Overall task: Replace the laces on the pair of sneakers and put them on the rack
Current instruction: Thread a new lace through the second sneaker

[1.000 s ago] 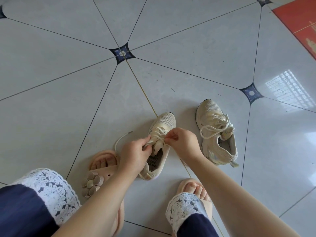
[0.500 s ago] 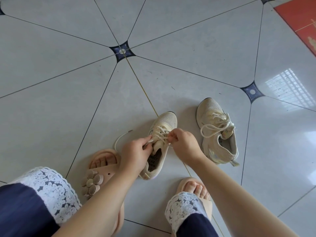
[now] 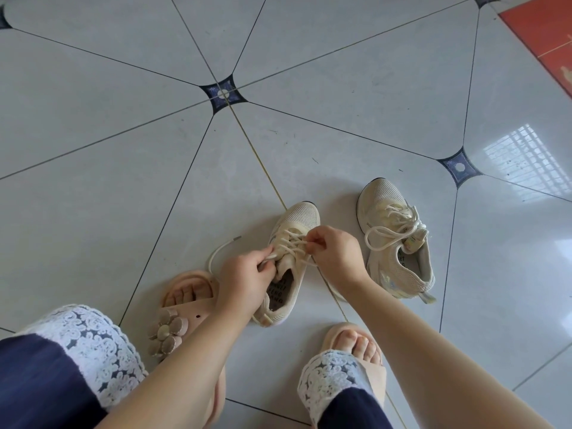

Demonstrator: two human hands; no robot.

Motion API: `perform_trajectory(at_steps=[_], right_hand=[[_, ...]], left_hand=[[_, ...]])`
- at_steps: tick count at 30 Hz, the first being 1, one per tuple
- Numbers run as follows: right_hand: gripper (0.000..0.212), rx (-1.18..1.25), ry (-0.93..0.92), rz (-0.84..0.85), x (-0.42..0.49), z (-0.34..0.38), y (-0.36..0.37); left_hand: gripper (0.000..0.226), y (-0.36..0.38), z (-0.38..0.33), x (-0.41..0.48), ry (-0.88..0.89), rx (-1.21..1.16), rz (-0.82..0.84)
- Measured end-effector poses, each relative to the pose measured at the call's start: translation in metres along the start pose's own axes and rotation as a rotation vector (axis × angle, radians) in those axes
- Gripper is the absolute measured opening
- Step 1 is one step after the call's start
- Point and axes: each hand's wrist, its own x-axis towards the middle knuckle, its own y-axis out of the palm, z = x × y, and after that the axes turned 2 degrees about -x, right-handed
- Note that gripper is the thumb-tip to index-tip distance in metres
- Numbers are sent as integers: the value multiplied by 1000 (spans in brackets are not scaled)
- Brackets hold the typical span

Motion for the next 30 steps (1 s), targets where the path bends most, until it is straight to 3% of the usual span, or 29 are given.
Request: perform_trajectory(at_steps=[3,9,16,19,24,30], right_hand=[[7,-59,-35,30,-1,-1,-2],[18,45,-19,148,-2,1,-12],[11,207,81,77,-16,-1,-12],[18,234,148,69,-22,-4,-10],[34,263,92,59,-31,7,-5],[6,262,78,33,-29,7,-1]], left_hand=[[30,-1,0,0,5,6,-6],[28,0,2,-4,31,31,-24],[30,-4,2,0,25,22,11],[17,-10,-2,5,79,23,-24],[4,-14,-9,14,49,56,15],[19,-13,-7,14,-18,-41,77]])
